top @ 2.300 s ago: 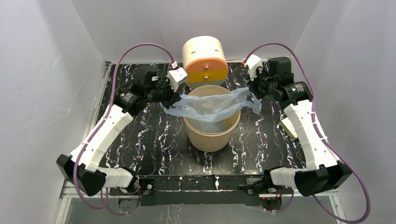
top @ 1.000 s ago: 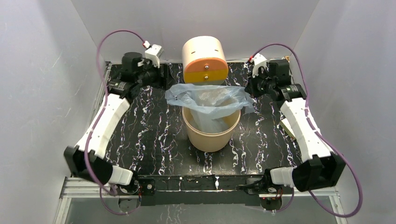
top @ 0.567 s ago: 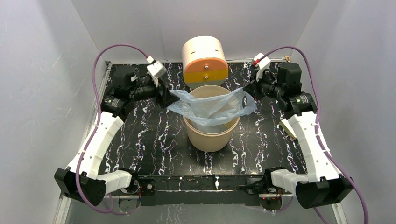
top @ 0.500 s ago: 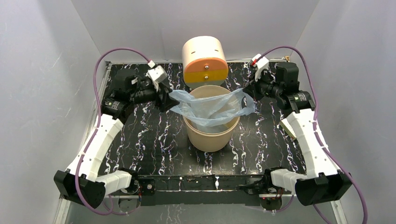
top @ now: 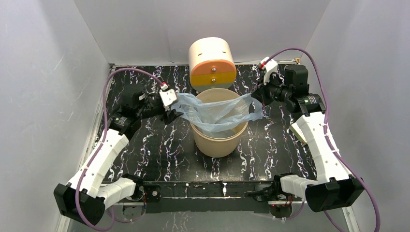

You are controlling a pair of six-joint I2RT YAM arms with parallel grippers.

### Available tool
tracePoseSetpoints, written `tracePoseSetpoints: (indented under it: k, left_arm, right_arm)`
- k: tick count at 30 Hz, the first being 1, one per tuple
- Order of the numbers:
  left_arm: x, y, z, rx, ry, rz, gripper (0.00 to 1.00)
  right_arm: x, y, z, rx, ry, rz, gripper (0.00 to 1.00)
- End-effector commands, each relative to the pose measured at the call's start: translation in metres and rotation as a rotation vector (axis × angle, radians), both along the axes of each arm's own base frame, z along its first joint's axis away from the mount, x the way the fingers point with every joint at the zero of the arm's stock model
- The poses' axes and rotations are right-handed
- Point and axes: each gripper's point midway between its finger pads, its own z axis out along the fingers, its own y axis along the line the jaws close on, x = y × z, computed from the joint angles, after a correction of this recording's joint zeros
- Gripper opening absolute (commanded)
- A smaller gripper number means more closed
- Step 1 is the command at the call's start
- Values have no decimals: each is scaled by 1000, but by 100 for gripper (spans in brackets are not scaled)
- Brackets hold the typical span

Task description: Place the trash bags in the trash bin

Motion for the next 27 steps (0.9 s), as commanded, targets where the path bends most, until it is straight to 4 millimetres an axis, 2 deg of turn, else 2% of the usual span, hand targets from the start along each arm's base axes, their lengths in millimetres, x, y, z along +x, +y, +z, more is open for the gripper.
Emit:
tracePoseSetpoints:
  k: [1, 6, 11, 13, 17, 21, 27]
  left_arm:
    - [13, -7, 8, 26, -153, 18, 64]
    - [24, -11, 23, -28, -252, 79, 62]
    - [28, -19, 16, -24, -253, 88, 58]
    - [29, -20, 13, -16, -250, 87, 51]
    - [30, -23, 15, -21, -243, 86, 21]
    - [31, -19, 21, -17, -210, 119, 0]
    - [27, -19, 24, 0, -79, 132, 0]
  right_arm:
    - [5, 1, 36, 41, -96, -10, 0]
    - [6, 1, 36, 43, -93, -17, 0]
    - [6, 1, 34, 41, -85, -20, 0]
    - [7, 1, 33, 39, -84, -21, 0]
    - [8, -2, 31, 29, -85, -34, 0]
    - [12, -8, 32, 13, -98, -71, 0]
    - [15, -11, 33, 13, -109, -95, 0]
